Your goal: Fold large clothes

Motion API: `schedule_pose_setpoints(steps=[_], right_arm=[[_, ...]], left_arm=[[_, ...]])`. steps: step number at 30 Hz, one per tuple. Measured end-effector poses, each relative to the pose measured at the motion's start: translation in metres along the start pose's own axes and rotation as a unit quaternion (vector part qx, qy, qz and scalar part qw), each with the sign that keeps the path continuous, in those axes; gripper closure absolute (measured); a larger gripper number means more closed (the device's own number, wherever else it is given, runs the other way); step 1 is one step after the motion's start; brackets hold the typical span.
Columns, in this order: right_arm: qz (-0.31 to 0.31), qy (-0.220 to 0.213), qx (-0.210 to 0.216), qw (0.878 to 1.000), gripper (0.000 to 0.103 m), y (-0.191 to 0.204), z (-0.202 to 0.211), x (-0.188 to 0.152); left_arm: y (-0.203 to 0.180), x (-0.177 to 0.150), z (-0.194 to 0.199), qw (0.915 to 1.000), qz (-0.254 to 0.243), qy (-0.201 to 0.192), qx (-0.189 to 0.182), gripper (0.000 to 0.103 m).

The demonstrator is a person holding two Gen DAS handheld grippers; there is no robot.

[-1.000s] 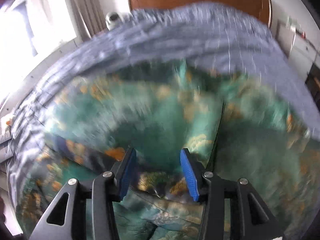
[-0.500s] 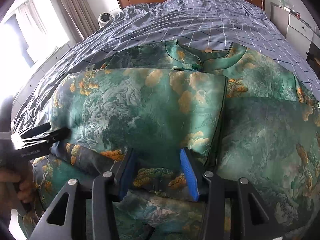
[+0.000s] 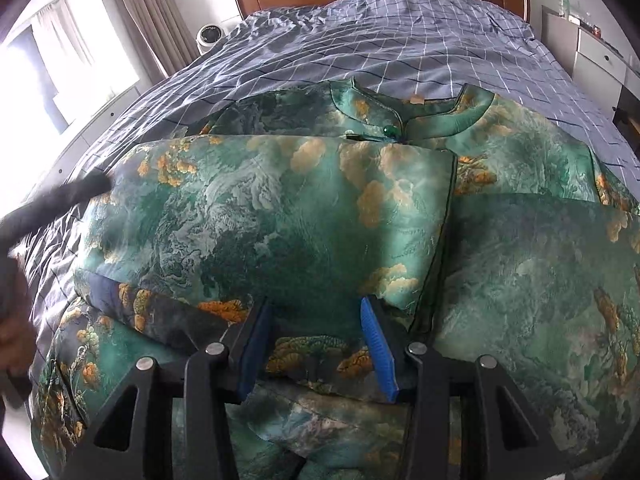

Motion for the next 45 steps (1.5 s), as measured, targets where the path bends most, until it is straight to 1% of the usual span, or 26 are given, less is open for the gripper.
schedule_pose_setpoints(steps=[2,3,4,5,6,8,10,14,17,20,22,24,27,29,31,32,33,34,37,38,39,40,42,43,45], right_arm=[[0.001,-0.002,0.003,1.0,0.056,-0.001,0.0,-0.001],[0.002,-0.004,0.004,1.0,0.056,-0.001,0.0,-0.001],[0.003,-0.005,0.005,1.0,0.056,-0.001,0.0,-0.002],[0.005,-0.006,0.006,1.0,0.056,-0.002,-0.001,-0.002],[0.006,-0.006,0.005,1.0,0.056,-0.002,-0.002,-0.002],[0.01,-0.004,0.004,1.0,0.056,-0.001,-0.003,-0.003],[0.01,-0.003,0.004,1.0,0.056,-0.001,-0.004,-0.002],[0.01,-0.001,0.007,1.0,0.056,-0.002,-0.004,-0.001],[0.011,-0.001,0.01,1.0,0.056,-0.002,-0.004,0.0],[0.009,-0.002,0.012,1.0,0.056,-0.003,-0.005,0.0],[0.01,-0.001,0.009,1.0,0.056,-0.003,-0.005,-0.001],[0.01,0.001,0.008,1.0,0.056,-0.002,-0.005,0.0],[0.004,0.005,0.008,1.0,0.056,-0.002,-0.003,0.001],[0.004,0.005,0.004,1.0,0.056,-0.001,0.0,0.003],[0.007,0.001,-0.001,1.0,0.052,0.002,0.008,0.005],[0.007,-0.005,0.004,1.0,0.04,0.005,0.014,0.005],[0.008,-0.012,0.013,1.0,0.022,0.007,0.021,0.004],[0.009,-0.021,0.023,0.999,0.016,0.011,0.031,0.003],[0.019,-0.043,0.028,0.999,0.015,0.017,0.065,-0.005],[0.023,-0.049,0.03,0.998,0.015,0.017,0.077,-0.009],[0.024,-0.055,0.031,0.998,0.015,0.015,0.087,-0.012],[0.024,-0.061,0.031,0.997,0.015,0.012,0.1,-0.016],[0.018,-0.075,0.029,0.997,0.015,0.001,0.128,-0.027],[0.011,-0.084,0.027,0.996,0.015,-0.008,0.144,-0.035],[0.002,-0.098,0.018,0.995,0.015,-0.024,0.171,-0.048]], left_arm=[[-0.001,0.005,-0.024,0.9998,0.002,0.021,-0.002,0.014],[-0.001,0.004,-0.036,0.9993,0.005,0.037,-0.003,0.014],[0.002,-0.001,-0.056,0.9978,0.01,0.065,0.002,0.013],[0.004,-0.007,-0.068,0.9966,0.013,0.081,0.004,0.009],[0.004,-0.01,-0.076,0.9959,0.014,0.089,0.004,0.008],[0.005,-0.013,-0.083,0.9956,0.021,0.091,0.004,0.005],[0.006,-0.014,-0.088,0.995,0.02,0.098,0.003,0.003],[0.008,-0.014,-0.086,0.9952,0.017,0.096,-0.005,0.003],[0.008,-0.019,-0.067,0.996,0.001,0.09,-0.004,0.003],[0.01,-0.032,-0.042,0.9966,-0.023,0.079,0.0,0.004],[0.012,-0.045,-0.027,0.9962,-0.039,0.078,0.003,0.004],[0.016,-0.067,-0.005,0.9952,-0.055,0.081,0.0,0.004],[0.026,-0.094,0.027,0.9957,-0.051,0.076,-0.016,0.004],[0.033,-0.116,0.053,0.9966,-0.043,0.064,-0.03,0.004],[0.041,-0.136,0.075,0.9974,-0.034,0.052,-0.038,0.004],[0.044,-0.143,0.082,0.9977,-0.031,0.049,-0.035,0.004],[0.047,-0.151,0.089,0.9982,-0.025,0.045,-0.031,0.004],[0.052,-0.163,0.098,0.9987,-0.014,0.041,-0.026,0.004],[0.062,-0.179,0.108,0.9993,0.009,0.037,-0.008,0.004],[0.067,-0.184,0.111,0.9992,0.021,0.033,0.005,0.004],[0.07,-0.186,0.114,0.999,0.031,0.027,0.016,0.004],[0.075,-0.19,0.119,0.9986,0.044,0.013,0.027,0.004],[0.082,-0.193,0.126,0.9974,0.059,-0.01,0.04,0.004],[0.085,-0.197,0.13,0.9964,0.062,-0.019,0.053,0.004],[0.089,-0.202,0.133,0.9956,0.057,-0.016,0.072,0.004]])
Point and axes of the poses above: each gripper's, at about its wrist camera, not at the fingertips, and z roughly against the way its jaws point, y to its left, x to its top, the point moved 5 cm from there along -z, roughly the way its jaws point, and after that the axes turned 5 degrees about y, right-handed, at the moved point
